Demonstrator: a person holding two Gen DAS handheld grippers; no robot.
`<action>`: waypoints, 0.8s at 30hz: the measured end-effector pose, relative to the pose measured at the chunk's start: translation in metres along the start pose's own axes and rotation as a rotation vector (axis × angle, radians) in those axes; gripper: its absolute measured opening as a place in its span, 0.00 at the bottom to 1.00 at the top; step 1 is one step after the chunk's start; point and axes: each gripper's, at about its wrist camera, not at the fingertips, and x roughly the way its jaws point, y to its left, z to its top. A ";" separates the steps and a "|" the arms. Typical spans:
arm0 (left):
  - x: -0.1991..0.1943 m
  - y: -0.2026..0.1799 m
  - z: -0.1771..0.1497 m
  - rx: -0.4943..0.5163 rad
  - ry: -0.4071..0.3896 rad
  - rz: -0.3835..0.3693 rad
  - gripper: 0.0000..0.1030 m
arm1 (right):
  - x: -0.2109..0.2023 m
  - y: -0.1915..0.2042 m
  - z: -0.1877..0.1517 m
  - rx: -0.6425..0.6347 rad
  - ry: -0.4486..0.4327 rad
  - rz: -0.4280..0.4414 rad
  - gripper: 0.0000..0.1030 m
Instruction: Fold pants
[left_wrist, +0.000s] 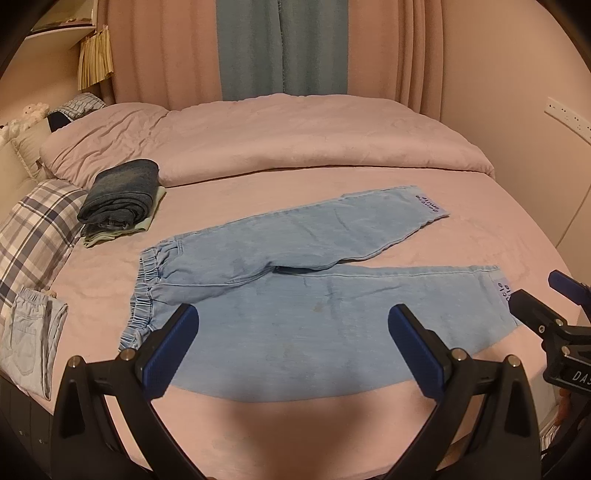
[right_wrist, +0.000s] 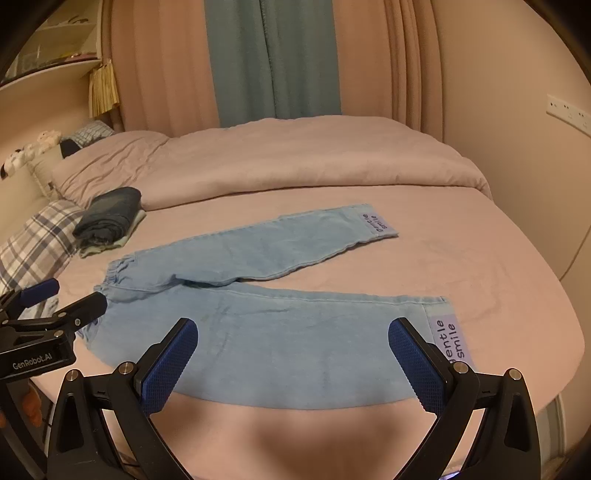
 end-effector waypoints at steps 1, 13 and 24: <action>0.000 0.000 0.000 -0.001 0.000 -0.002 1.00 | -0.001 0.000 0.000 0.000 0.000 -0.002 1.00; 0.001 0.000 -0.002 -0.010 0.003 -0.015 1.00 | -0.001 0.000 0.001 0.002 0.000 -0.003 1.00; 0.001 0.001 -0.003 -0.015 0.004 -0.020 1.00 | -0.002 0.000 0.000 0.002 -0.001 -0.005 1.00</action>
